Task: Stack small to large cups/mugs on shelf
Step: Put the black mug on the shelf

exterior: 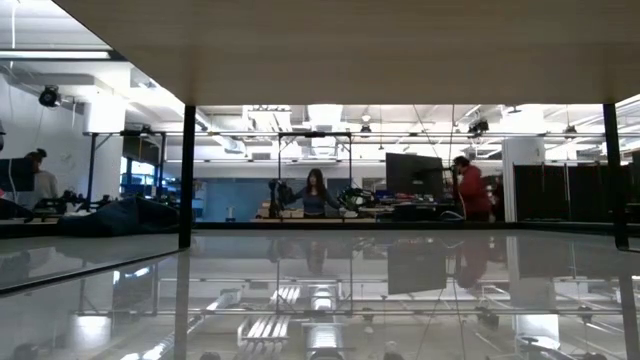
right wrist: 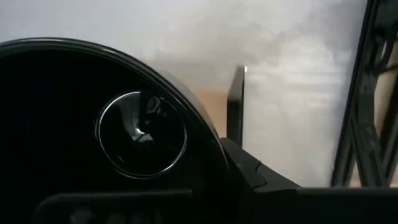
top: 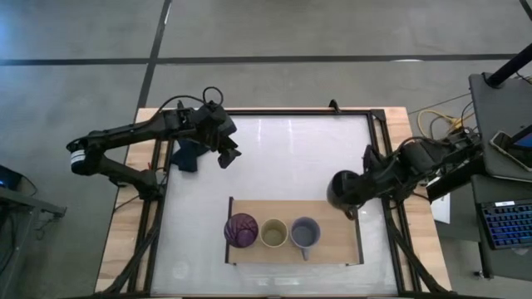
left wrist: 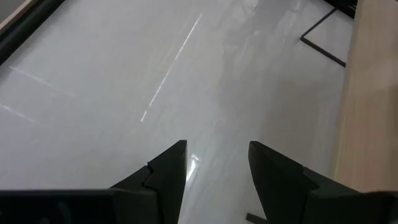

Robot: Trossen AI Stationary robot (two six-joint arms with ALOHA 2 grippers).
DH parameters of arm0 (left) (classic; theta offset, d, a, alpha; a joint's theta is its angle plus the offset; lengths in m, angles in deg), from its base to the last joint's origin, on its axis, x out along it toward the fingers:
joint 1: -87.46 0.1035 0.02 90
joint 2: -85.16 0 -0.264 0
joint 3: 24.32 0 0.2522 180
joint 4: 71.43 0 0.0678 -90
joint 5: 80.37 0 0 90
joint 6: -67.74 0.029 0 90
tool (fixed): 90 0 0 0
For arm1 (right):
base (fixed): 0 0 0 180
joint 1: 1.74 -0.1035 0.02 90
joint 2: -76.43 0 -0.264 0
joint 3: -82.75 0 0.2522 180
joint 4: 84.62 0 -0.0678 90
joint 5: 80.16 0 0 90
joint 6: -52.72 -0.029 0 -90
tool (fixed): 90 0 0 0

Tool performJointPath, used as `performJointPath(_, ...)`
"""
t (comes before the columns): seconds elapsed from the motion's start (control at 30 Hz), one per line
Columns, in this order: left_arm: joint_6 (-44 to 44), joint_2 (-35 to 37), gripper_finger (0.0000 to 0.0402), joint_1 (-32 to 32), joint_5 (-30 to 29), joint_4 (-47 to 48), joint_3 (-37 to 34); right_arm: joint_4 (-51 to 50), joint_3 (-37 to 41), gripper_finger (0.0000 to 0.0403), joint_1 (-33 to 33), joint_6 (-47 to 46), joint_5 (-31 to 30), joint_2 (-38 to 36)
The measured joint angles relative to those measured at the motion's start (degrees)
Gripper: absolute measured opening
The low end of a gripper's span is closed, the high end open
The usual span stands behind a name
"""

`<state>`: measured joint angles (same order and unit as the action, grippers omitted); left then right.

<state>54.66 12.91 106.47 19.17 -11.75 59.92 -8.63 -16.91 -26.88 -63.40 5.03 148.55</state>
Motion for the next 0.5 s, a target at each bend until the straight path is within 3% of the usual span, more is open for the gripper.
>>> performJointPath(0.2,0.0,0.0,0.0158,0.0,0.0,0.0,0.0,0.3,-1.5,0.0019,-1.9,-0.5,4.6,0.6)
performJointPath(0.5,0.0,-0.6,0.0158,0.0,0.0,-1.1,0.0,0.4,-1.6,0.0019,-6.0,-7.2,4.9,5.1)
